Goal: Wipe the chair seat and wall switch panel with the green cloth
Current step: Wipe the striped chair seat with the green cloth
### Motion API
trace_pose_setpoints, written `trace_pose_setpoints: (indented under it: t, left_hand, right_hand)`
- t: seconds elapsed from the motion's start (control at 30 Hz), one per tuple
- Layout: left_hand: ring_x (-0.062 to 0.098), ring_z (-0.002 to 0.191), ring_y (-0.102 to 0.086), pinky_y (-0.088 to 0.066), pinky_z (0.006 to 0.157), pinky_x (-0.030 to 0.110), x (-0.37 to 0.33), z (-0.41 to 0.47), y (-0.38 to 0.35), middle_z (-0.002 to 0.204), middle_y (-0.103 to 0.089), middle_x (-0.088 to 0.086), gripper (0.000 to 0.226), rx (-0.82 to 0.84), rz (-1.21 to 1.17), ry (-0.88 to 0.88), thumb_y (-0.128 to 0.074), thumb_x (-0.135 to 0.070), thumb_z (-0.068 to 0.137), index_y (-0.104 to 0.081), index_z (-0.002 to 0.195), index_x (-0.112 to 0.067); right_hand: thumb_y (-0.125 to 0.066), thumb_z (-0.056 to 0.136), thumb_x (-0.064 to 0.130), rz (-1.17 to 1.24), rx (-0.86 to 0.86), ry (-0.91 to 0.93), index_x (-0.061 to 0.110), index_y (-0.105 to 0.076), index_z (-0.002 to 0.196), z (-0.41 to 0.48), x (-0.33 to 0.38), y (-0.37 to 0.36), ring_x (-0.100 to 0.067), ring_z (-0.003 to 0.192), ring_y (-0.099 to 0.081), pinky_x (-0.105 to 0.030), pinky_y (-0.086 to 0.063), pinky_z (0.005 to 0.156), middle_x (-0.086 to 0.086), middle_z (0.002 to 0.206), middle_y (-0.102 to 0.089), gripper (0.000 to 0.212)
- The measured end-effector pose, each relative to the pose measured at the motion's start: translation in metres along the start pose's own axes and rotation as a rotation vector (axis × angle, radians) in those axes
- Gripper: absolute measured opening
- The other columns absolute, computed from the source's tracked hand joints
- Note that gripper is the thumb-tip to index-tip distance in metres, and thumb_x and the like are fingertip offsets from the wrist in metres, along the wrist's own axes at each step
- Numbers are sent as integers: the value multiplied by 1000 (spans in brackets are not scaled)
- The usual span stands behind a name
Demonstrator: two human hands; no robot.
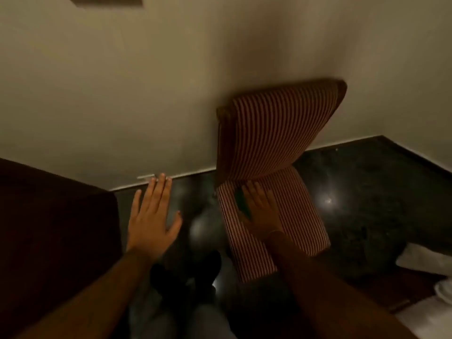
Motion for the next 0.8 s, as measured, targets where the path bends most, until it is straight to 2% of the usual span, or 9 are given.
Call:
trace_pose_setpoints:
  t: [0.2, 0.3, 0.4, 0.53, 0.63, 0.73, 0.8]
  left_hand:
    - [30, 171, -20, -5, 138, 50, 0, -10, -75, 185, -18, 9, 87, 132, 34, 20, -40, -52, 102, -27, 177, -8]
    - [30, 171, -22, -5, 138, 49, 5, -9, -107, 185, -22, 9, 86, 102, 59, 0, -44, -50, 102, -30, 176, -8]
    - [30, 172, -21, -6, 139, 50, 7, -7, -124, 186, -21, 9, 87, 93, 76, 11, -48, -49, 103, -29, 177, -9]
    - [26, 174, -11, 1, 139, 46, 8, -3, -143, 187, -16, 7, 88, 101, 113, 5, -48, -52, 104, -24, 178, -11]
    - [21, 173, -2, 5, 139, 44, 3, -3, -148, 187, -16, 7, 88, 123, 124, 13, -47, -53, 104, -23, 179, -12]
    - [24, 173, -8, 8, 138, 42, -2, -8, -150, 186, -18, 9, 88, 142, 126, 48, -46, -53, 104, -24, 178, -12]
    - [27, 172, -12, 9, 138, 42, -3, -12, -151, 186, -18, 10, 87, 146, 129, 53, -44, -53, 104, -25, 178, -11]
  right_hand:
    - [-43, 109, 49, -111, 212, 20, 22, 8, 169, 43, -29, -70, -26, 166, 14, -50, 7, 133, -4, 178, 14, 83]
    - [-45, 108, 50, -109, 257, 50, 21, 9, 169, 65, -45, -96, -28, 165, 15, -52, 6, 133, -5, 178, 16, 86]
    - [-53, 105, 50, -136, 293, 62, 22, 9, 169, 76, -53, -108, -28, 165, 14, -56, -1, 135, -5, 178, 15, 94]
    - [-59, 102, 50, -137, 319, 83, 23, 8, 169, 88, -60, -120, -28, 165, 14, -54, 0, 136, -4, 178, 15, 99]
    - [-61, 104, 41, -64, 323, 80, 23, 5, 169, 93, -64, -124, -29, 165, 13, -51, -2, 136, -4, 178, 15, 94]
    - [-63, 104, 29, 2, 319, 82, 23, 1, 170, 96, -66, -126, -30, 165, 14, -49, -4, 137, -4, 178, 15, 92]
    - [-62, 102, 14, 35, 301, 76, 24, -2, 170, 98, -68, -127, -29, 165, 14, -49, -4, 137, -3, 178, 13, 91]
Point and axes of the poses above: each hand's wrist, its own z-axis towards the middle knuckle, its own y-axis out of the back of the hand, x = y × z, the point moved 1 cm from there along z, towards the middle knuckle
